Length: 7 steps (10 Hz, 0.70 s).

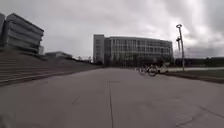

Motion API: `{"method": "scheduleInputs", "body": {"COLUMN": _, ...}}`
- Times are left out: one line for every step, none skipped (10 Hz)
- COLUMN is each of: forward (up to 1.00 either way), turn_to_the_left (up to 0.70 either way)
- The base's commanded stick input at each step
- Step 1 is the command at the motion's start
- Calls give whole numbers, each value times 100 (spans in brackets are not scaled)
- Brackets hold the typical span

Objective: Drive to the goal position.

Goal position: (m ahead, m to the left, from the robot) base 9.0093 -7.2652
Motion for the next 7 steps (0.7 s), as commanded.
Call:
{"method": "scheduleInputs", "body": {"forward": 70, "turn_to_the_left": 0}}
{"method": "scheduleInputs", "body": {"forward": 70, "turn_to_the_left": 0}}
{"method": "scheduleInputs", "body": {"forward": 70, "turn_to_the_left": 0}}
{"method": "scheduleInputs", "body": {"forward": 70, "turn_to_the_left": 0}}
{"method": "scheduleInputs", "body": {"forward": 70, "turn_to_the_left": 0}}
{"method": "scheduleInputs", "body": {"forward": 70, "turn_to_the_left": 0}}
{"method": "scheduleInputs", "body": {"forward": 70, "turn_to_the_left": 0}}
